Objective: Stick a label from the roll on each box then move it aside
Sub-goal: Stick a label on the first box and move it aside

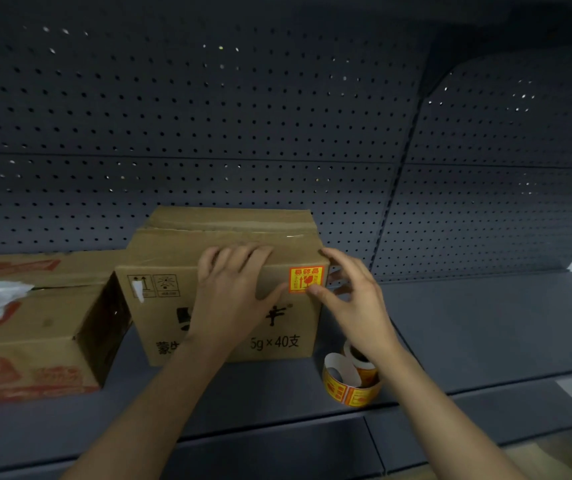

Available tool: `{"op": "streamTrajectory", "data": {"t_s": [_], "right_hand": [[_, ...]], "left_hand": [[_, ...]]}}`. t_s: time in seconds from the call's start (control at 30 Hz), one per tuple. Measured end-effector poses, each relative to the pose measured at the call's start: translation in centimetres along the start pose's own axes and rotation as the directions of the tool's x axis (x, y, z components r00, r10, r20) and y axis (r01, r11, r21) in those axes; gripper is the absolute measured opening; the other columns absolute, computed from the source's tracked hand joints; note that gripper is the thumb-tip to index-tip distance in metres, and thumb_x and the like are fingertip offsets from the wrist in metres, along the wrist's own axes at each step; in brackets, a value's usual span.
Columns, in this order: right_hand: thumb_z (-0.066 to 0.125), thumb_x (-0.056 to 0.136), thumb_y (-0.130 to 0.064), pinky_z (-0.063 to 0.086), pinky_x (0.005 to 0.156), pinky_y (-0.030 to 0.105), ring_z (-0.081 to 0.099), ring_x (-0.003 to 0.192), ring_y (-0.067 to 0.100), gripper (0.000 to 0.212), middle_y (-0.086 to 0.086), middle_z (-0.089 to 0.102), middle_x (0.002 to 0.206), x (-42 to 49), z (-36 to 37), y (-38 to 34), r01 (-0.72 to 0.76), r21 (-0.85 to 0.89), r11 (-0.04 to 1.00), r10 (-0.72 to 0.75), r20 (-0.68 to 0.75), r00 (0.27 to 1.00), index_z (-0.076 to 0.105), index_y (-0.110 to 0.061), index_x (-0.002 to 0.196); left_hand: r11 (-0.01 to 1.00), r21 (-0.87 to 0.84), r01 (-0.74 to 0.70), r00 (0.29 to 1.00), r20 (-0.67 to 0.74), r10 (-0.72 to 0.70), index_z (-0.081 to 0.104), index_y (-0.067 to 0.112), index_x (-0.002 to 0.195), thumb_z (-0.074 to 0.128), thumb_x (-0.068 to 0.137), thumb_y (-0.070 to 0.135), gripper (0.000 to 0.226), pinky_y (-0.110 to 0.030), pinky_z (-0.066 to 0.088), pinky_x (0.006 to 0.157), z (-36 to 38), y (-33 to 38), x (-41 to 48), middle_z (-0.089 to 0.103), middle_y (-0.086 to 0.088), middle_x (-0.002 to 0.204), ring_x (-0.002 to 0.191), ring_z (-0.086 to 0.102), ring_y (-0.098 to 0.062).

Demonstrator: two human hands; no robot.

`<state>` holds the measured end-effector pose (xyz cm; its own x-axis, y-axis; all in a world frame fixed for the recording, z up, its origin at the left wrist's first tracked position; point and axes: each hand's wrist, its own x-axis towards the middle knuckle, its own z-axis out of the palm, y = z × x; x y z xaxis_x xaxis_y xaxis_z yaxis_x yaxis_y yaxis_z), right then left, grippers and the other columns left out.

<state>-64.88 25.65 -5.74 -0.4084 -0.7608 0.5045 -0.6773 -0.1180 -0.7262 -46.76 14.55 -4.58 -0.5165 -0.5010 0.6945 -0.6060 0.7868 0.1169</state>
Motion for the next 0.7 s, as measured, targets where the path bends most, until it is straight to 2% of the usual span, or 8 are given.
{"op": "streamTrajectory", "data": {"t_s": [0.1,0.2,0.3,0.4,0.47,0.53,0.6,0.7], "right_hand": [[0.073,0.089,-0.03,0.044,0.095,0.011,0.052,0.116,-0.01,0.056,-0.023,0.053,0.128,-0.1,0.2,-0.2,-0.037,0.067,0.997,0.039,-0.025,0.999,0.046,-0.052,0.132],[0.074,0.086,-0.039,0.046,0.1,0.023,0.052,0.124,0.001,0.066,-0.014,0.054,0.139,-0.3,0.7,0.3,-0.119,0.13,0.984,0.122,-0.016,0.992,0.043,-0.042,0.144],[0.077,0.074,-0.053,0.043,0.108,0.031,0.051,0.129,0.004,0.087,-0.014,0.055,0.14,-0.3,1.3,1.5,-0.198,0.182,0.963,0.197,0.023,0.98,0.04,-0.033,0.15],[0.081,0.069,-0.06,0.042,0.112,0.039,0.051,0.132,0.006,0.093,-0.014,0.058,0.14,-0.3,2.1,2.7,-0.246,0.229,0.942,0.219,0.136,0.966,0.043,-0.031,0.148],[0.084,0.068,-0.048,0.049,0.103,0.033,0.056,0.127,0.005,0.089,-0.013,0.062,0.135,-0.5,2.7,3.1,-0.294,0.297,0.908,0.242,0.201,0.949,0.045,-0.031,0.146],[0.083,0.068,-0.034,0.057,0.083,0.021,0.064,0.113,0.002,0.078,-0.012,0.069,0.123,-0.7,3.2,3.0,-0.33,0.331,0.884,0.266,0.224,0.938,0.053,-0.028,0.139],[0.082,0.072,-0.026,0.057,0.074,0.017,0.068,0.104,0.003,0.06,-0.013,0.072,0.112,-0.9,3.7,3.0,-0.355,0.313,0.881,0.294,0.225,0.929,0.06,-0.027,0.127],[0.08,0.079,-0.018,0.056,0.072,0.018,0.069,0.099,0.004,0.046,-0.01,0.072,0.109,-1.0,4.4,3.0,-0.393,0.308,0.866,0.337,0.221,0.915,0.061,-0.024,0.12]], "left_hand": [[0.999,0.022,0.031,0.997,-0.066,-0.029,0.06,0.019,0.127,0.056,0.088,0.059,0.056,-0.05,0.023,0.117,-1.7,-1.8,-0.7,0.06,-0.001,0.132,0.129,0.05,-0.024],[0.988,-0.022,0.151,0.978,-0.145,-0.153,0.057,0.017,0.128,0.062,0.088,0.056,0.056,-0.052,0.018,0.12,-3.5,-4.5,-2.2,0.052,-0.005,0.14,0.14,0.039,-0.029],[0.926,-0.208,0.316,0.916,-0.187,-0.354,0.05,0.013,0.134,0.069,0.087,0.046,0.061,-0.049,0.024,0.119,-4.9,-6.8,-4.4,0.043,-0.008,0.146,0.143,0.032,-0.027],[0.768,-0.461,0.444,0.817,-0.143,-0.559,0.04,0.018,0.141,0.07,0.086,0.04,0.066,-0.038,0.032,0.113,-5.4,-7.5,-6.4,0.041,0.004,0.142,0.134,0.035,-0.013],[0.674,-0.553,0.49,0.782,-0.063,-0.62,0.034,0.032,0.143,0.07,0.086,0.041,0.068,-0.034,0.036,0.109,-4.8,-8.0,-7.4,0.04,0.019,0.134,0.128,0.037,-0.002],[0.606,-0.598,0.525,0.773,0.036,-0.634,0.037,0.042,0.135,0.071,0.085,0.044,0.061,-0.035,0.041,0.108,-3.9,-8.7,-8.0,0.047,0.026,0.134,0.127,0.044,-0.001],[0.528,-0.629,0.571,0.752,0.141,-0.644,0.043,0.037,0.139,0.072,0.084,0.047,0.063,-0.04,0.049,0.104,-2.7,-9.4,-8.4,0.056,0.018,0.134,0.125,0.053,-0.005],[0.482,-0.634,0.605,0.734,0.209,-0.646,0.051,0.035,0.132,0.071,0.085,0.046,0.052,-0.035,0.054,0.096,-1.5,-9.5,-8.4,0.064,0.015,0.121,0.114,0.06,-0.005]]}}
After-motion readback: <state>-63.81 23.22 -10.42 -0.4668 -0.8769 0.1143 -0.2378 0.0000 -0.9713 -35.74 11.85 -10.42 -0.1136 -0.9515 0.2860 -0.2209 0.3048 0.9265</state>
